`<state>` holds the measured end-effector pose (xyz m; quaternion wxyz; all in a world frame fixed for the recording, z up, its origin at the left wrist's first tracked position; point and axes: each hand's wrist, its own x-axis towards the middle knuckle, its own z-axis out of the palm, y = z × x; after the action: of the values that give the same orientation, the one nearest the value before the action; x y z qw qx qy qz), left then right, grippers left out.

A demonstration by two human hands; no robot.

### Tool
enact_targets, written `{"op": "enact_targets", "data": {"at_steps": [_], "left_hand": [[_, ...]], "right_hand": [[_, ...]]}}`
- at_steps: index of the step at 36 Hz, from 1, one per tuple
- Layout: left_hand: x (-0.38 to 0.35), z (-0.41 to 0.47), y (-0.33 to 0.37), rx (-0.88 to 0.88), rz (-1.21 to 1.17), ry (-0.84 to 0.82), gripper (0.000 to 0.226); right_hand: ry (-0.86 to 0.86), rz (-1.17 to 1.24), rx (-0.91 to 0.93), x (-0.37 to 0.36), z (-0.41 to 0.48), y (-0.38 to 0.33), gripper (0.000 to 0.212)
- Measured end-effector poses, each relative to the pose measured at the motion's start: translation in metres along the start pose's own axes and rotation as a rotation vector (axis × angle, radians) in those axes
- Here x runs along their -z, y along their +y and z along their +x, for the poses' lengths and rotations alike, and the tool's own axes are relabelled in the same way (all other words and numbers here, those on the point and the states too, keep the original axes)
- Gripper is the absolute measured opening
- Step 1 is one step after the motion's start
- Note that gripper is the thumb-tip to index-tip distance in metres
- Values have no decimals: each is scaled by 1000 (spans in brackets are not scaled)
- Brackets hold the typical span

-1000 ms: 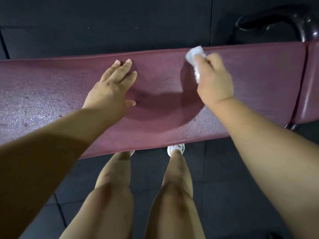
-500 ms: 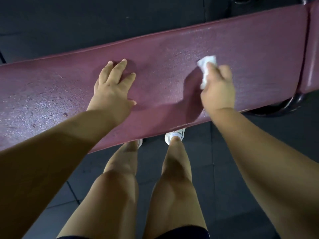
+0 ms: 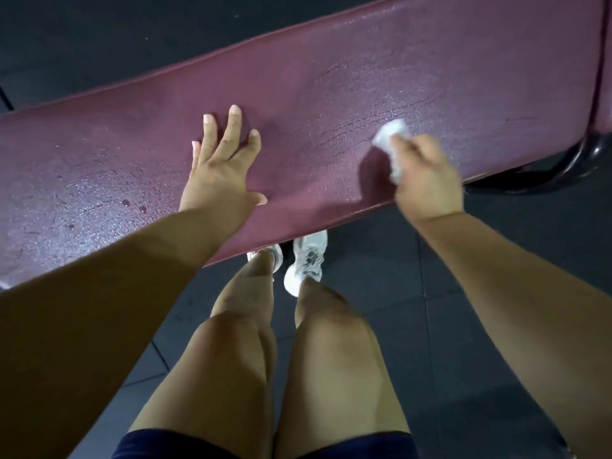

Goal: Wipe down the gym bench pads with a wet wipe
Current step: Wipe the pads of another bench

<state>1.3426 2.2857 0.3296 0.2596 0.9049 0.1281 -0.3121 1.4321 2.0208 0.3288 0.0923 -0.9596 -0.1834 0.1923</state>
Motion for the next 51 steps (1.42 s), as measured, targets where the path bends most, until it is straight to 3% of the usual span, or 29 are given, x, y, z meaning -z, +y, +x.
{"op": "enact_targets", "data": {"at_steps": [4,6,8,11,13,15,18,23,26,28,31,33,35,37,40,45,47,51], "left_hand": [[-2,1,2,26,-13,14,85],[-3,1,1,37,-24,33,86],[-3,0,0,38,-23,53,88],[-2,-3,3,64,-21,57,89],[-2,-7,6,95,-31,59,88],[-2,-12,9,120,-56,85,83],[-3,-28,8,186,-112,173,73],[-9,-62,-17,318,-134,305,66],[-14,-77,-40,378,-121,256,69],[-17,-81,-50,342,-86,210,71],[-20,-81,-55,314,-41,203,70],[-21,-79,-58,309,-31,215,70],[-23,-79,-62,287,-7,201,70],[-23,-80,-65,262,1,192,70],[-19,-80,-67,243,4,190,71],[-6,-79,-76,190,34,118,70],[3,-79,-84,174,12,93,66],[23,-76,-101,129,12,114,67]], "right_hand": [[223,174,-549,-1,5,-2,40],[283,223,-640,-18,-1,-29,45],[272,294,-462,-38,-16,-62,49],[109,242,75,-52,-39,-92,47],[-11,165,370,-50,-43,-80,55],[-86,83,508,-40,-35,-53,57],[-47,50,403,-24,-19,-14,52],[214,293,-245,-29,-11,-26,50],[285,363,-426,-48,-24,-75,50],[223,376,-302,-66,-44,-110,50],[29,336,182,-80,-65,-141,37],[-124,189,488,-77,-65,-142,49],[-237,64,654,-67,-53,-130,72],[-191,-11,608,-57,-36,-109,69],[39,11,214,-42,-13,-88,40],[206,138,-241,-58,-16,-132,47],[186,218,-156,-76,-32,-165,50],[16,125,364,-93,-56,-199,49]]}}
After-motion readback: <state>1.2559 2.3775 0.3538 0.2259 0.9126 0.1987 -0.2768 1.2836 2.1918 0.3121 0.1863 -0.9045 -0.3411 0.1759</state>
